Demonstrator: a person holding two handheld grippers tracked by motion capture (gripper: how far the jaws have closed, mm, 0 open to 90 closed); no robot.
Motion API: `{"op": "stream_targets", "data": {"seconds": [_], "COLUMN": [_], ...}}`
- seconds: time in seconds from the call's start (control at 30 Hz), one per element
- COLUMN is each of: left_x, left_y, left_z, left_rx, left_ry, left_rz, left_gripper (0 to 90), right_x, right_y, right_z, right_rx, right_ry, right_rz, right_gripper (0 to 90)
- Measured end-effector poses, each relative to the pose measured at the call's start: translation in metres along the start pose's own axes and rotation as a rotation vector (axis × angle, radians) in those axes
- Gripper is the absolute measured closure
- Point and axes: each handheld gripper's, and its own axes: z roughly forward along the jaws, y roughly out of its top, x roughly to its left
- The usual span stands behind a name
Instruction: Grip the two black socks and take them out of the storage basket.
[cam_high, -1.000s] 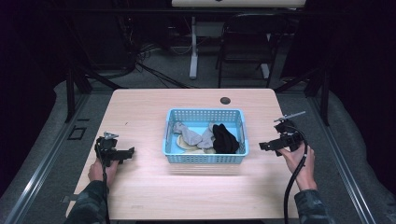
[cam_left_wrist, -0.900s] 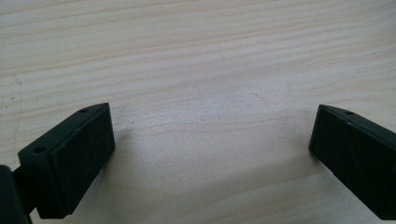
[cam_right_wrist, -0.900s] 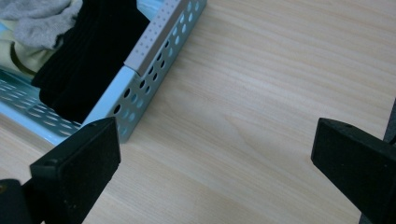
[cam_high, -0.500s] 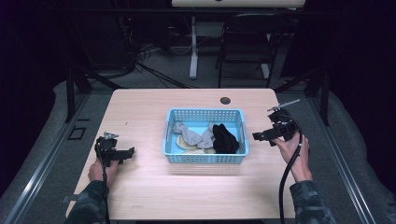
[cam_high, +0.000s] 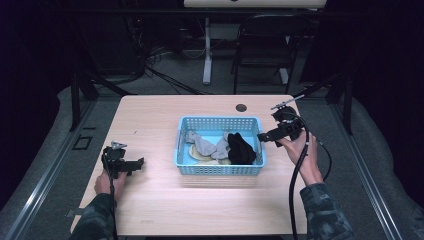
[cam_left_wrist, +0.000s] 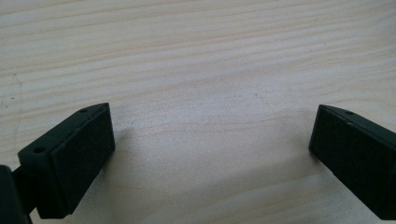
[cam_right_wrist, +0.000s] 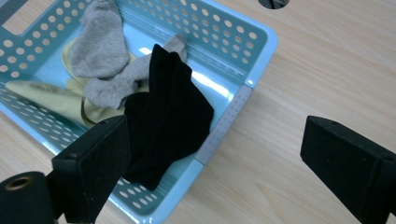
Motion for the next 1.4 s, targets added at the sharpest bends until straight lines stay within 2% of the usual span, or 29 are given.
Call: {"op": "stream_targets", "data": {"seconds": [0.37,0.43,0.5,0.6,0.7,0.8,0.97,1.0,1.1,1.13,1.2,1.23,1.4], "left_x": [0.0,0.0,0.0,0.0,0.0,0.0,0.0,0.0,0.0,0.0,0.0,0.0,0.0], "left_y": [0.0,0.0,0.0,0.0,0.0,0.0,0.0,0.0,0.0,0.0,0.0,0.0,0.0], "left_z": [0.0,0.0,0.0,0.0,0.0,0.0,0.0,0.0,0.0,0.0,0.0,0.0,0.0], "left_rx": [0.0,0.0,0.0,0.0,0.0,0.001,0.0,0.001,0.0,0.0,0.0,0.0,0.0], "left_ry": [0.0,0.0,0.0,0.0,0.0,0.0,0.0,0.0,0.0,0.0,0.0,0.0,0.0], "left_rz": [0.0,-0.001,-0.001,-0.001,-0.001,0.0,0.0,0.0,0.0,0.0,-0.001,0.0,-0.001], "left_gripper": [0.3,0.3,0.3,0.3,0.3,0.3,0.3,0.3,0.3,0.3,0.3,0.3,0.3], "right_x": [0.017,0.02,0.022,0.027,0.031,0.035,0.039,0.04,0.041,0.041,0.04,0.04,0.04], "right_y": [0.016,0.019,0.02,0.023,0.024,0.025,0.025,0.025,0.023,0.023,0.022,0.022,0.021], "right_z": [0.029,0.037,0.041,0.051,0.057,0.068,0.081,0.086,0.093,0.097,0.101,0.103,0.11], "right_rx": [0.038,0.062,0.053,0.085,0.087,0.113,0.138,0.16,0.159,0.192,0.202,0.21,0.246], "right_ry": [0.005,0.008,0.014,0.025,0.032,0.039,0.041,0.041,0.043,0.046,0.041,0.054,0.032], "right_rz": [-0.026,-0.029,-0.021,-0.03,-0.031,-0.037,-0.034,-0.035,-0.024,-0.028,-0.028,-0.021,-0.013], "right_gripper": [14.5,18.8,19.6,25.1,26.9,29.2,31.1,32.5,34.0,36.0,37.1,37.8,40.0]}}
